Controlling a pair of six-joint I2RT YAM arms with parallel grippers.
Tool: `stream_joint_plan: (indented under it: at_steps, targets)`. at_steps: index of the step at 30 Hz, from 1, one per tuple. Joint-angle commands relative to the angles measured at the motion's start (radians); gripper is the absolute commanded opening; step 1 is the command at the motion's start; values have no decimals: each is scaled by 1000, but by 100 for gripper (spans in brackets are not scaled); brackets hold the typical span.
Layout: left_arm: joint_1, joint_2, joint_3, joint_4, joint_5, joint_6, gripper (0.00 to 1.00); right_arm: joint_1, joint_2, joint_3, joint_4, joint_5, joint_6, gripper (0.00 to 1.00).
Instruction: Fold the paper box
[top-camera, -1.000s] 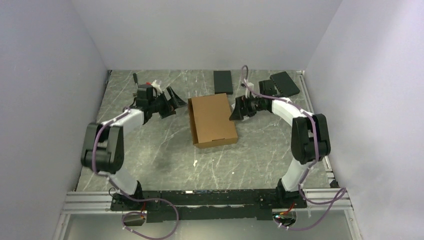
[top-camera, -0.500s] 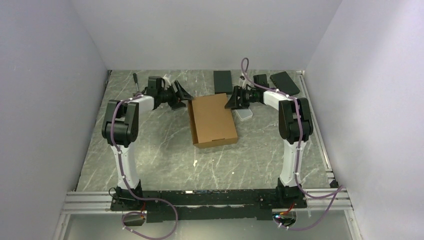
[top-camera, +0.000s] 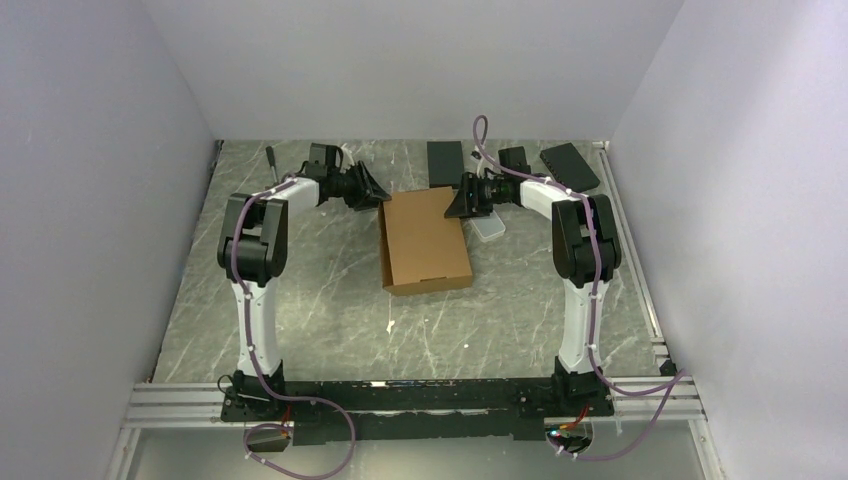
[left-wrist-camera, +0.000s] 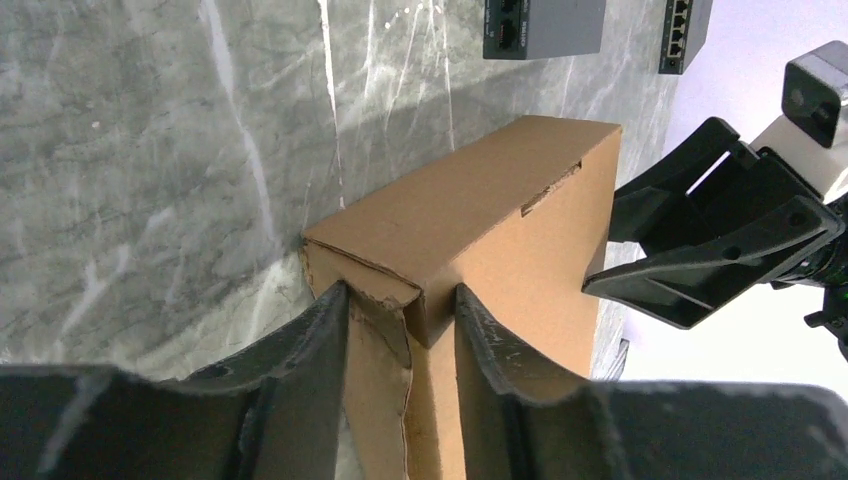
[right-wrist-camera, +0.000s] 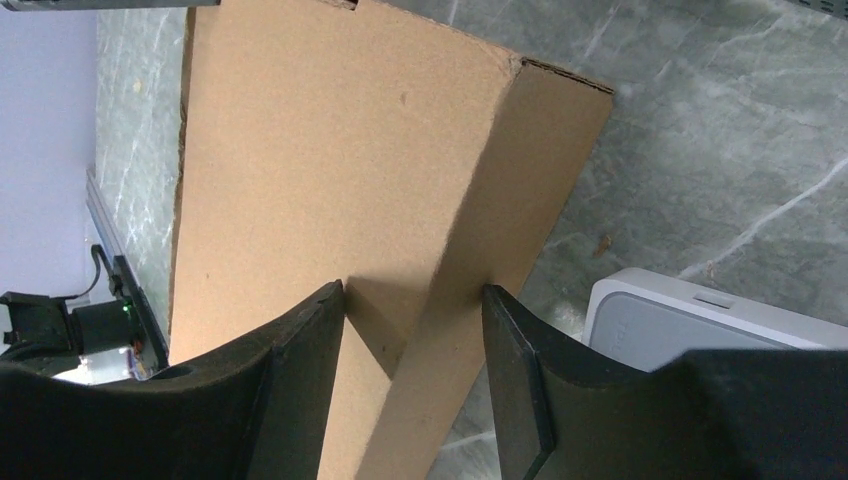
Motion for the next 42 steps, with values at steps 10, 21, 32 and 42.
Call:
stream_joint_plan:
  at_steps: [10,21,32,42]
  targets:
    - [-72,-100,-14,-97,-64,97,12,46,1,34,-49,12,-76,49]
    - [-31,-555,-399,18,-173,95,74,2,-161,-48,-38,21,-122,73]
    - [-40,-948,-861,142,-143,-93,92,-7,-518,-453,51,1,-239,81]
    - [-178,-1081,-1046,259,-274,-264,97,-39,-497,-587,209,-80,-81,78]
